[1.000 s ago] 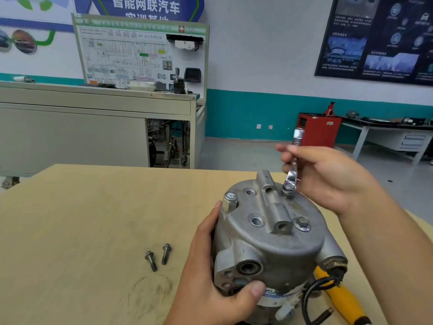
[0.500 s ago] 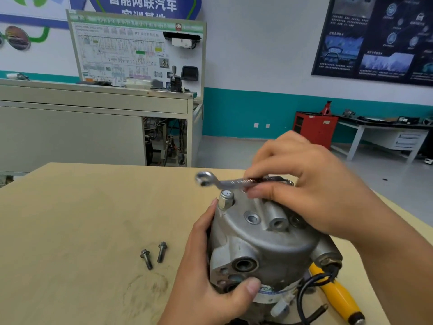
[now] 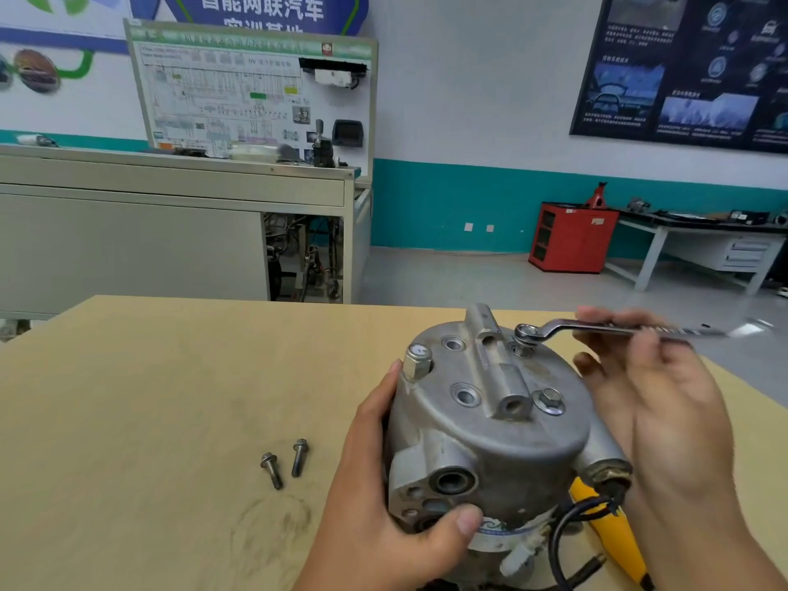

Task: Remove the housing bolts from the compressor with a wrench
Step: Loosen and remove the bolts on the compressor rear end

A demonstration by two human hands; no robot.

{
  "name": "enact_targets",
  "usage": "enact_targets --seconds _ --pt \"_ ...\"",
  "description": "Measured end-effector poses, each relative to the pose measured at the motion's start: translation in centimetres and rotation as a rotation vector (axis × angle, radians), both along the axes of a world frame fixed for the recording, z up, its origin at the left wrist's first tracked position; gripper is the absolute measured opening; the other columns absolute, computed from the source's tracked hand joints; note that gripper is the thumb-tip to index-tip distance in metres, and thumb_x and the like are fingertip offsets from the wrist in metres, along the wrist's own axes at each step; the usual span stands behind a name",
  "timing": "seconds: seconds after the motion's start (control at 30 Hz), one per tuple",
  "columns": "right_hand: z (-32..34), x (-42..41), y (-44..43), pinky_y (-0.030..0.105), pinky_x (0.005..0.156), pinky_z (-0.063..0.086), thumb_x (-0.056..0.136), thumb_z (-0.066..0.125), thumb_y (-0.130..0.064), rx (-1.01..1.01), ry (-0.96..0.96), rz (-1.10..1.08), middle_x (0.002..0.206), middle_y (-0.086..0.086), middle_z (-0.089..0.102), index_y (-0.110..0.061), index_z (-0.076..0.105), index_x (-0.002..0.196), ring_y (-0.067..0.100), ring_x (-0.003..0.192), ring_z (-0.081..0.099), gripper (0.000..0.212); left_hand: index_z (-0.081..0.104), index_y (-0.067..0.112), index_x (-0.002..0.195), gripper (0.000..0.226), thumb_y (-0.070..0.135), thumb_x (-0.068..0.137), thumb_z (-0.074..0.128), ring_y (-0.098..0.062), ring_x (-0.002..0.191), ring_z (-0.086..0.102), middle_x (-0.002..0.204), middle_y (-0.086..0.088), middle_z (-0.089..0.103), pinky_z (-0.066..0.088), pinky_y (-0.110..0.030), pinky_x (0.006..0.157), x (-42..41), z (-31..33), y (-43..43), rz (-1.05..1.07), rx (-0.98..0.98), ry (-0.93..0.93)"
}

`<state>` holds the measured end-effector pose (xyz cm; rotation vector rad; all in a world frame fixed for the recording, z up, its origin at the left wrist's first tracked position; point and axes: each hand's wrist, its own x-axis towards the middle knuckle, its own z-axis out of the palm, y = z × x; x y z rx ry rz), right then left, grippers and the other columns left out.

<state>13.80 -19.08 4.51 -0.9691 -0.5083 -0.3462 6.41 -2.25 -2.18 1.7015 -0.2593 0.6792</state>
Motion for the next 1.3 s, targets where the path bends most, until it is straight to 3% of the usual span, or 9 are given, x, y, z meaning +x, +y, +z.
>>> enact_targets --seconds 0.1,0.23,0.4,0.63,0.73,0.9,1.0,1.13,1.3 --pt "2.3 2.0 0.8 0.014 0.052 0.047 0.093 0.041 -0.015 0.058 0.339 0.177 0.067 -0.005 0.067 -0.012 0.055 0.09 0.006 0.058 0.057 0.015 0.031 0.042 0.135 0.102 0.081 0.048 0.067 0.008 0.126 0.044 0.139 0.034 0.038 0.037 -0.005 0.093 0.0 0.0 0.0 0.004 0.004 0.0" --pt "6.1 4.3 2.2 0.013 0.039 0.033 0.098 0.04 -0.008 -0.37 0.464 0.303 0.054 -0.005 0.054 -0.006 0.059 0.092 0.003 0.043 0.038 0.02 0.03 0.042 0.137 0.103 0.084 0.05 0.066 0.005 0.129 0.043 0.141 0.031 0.039 0.037 -0.009 0.097 0.1 -0.1 0.0 -0.028 -0.025 -0.002" --pt "8.6 4.3 3.9 0.014 0.042 0.03 0.094 0.053 -0.014 -1.001 0.134 0.238 0.051 -0.007 0.051 -0.009 0.066 0.092 0.005 0.045 0.037 0.015 0.03 0.038 0.138 0.104 0.082 0.051 0.066 0.002 0.131 0.042 0.142 0.028 0.04 0.037 -0.011 0.098 0.2 -0.2 0.0 -0.033 -0.023 -0.014" --pt "8.2 0.7 3.7 0.013 0.06 0.04 0.093 0.055 -0.025 -1.325 -0.522 -0.053 0.062 -0.013 0.063 -0.021 0.069 0.082 0.0 0.061 0.055 0.017 0.032 0.032 0.139 0.101 0.076 0.056 0.07 -0.002 0.133 0.042 0.145 0.022 0.041 0.037 -0.012 0.098 0.2 0.2 -0.4 -0.061 -0.059 -0.053" --pt "6.6 -0.4 2.0 0.012 0.07 0.037 0.091 0.051 -0.031 -1.254 -0.768 -0.192 0.071 -0.018 0.056 -0.021 0.066 0.086 -0.001 0.078 0.051 0.019 0.034 0.027 0.139 0.098 0.072 0.06 0.071 -0.005 0.133 0.043 0.144 0.017 0.044 0.037 -0.012 0.099 0.2 0.1 -0.5 -0.071 -0.051 -0.068" --pt "4.1 -0.5 -0.4 0.029 0.075 0.042 0.096 0.039 -0.047 -0.976 -0.832 -0.203 0.089 -0.01 0.061 -0.019 0.064 0.09 0.016 0.084 0.056 0.038 0.032 0.035 0.137 0.103 0.082 0.052 0.065 0.003 0.128 0.045 0.14 0.026 0.043 0.039 -0.01 0.095 0.1 0.0 -0.1 -0.026 -0.012 -0.024" --pt "2.9 -0.2 -1.1 0.037 0.078 0.045 0.097 0.043 -0.035 -0.904 -0.874 -0.276 0.098 -0.005 0.065 -0.015 0.064 0.097 0.02 0.095 0.061 0.029 0.031 0.035 0.138 0.104 0.083 0.052 0.065 0.002 0.13 0.044 0.141 0.026 0.042 0.037 -0.01 0.096 0.1 0.1 -0.1 -0.024 -0.012 -0.01" --pt "1.7 0.4 -2.2 0.026 0.088 0.041 0.089 0.051 -0.002 -0.917 -0.956 -0.5 0.113 -0.001 0.065 -0.017 0.06 0.106 0.016 0.105 0.059 0.024 0.029 0.038 0.14 0.103 0.067 0.051 0.073 0.001 0.131 0.042 0.142 0.025 0.042 0.04 -0.019 0.102 0.2 -0.1 0.0 -0.021 0.004 0.009" --pt "0.2 0.4 -2.6 0.04 0.084 0.048 0.102 0.04 -0.025 -0.751 -0.883 -0.444 0.118 -0.007 0.063 -0.02 0.059 0.108 0.027 0.105 0.062 0.021 0.029 0.042 0.139 0.097 0.058 0.053 0.071 0.0 0.131 0.042 0.142 0.025 0.041 0.04 -0.021 0.103 0.2 -0.4 0.2 -0.018 0.012 0.021"
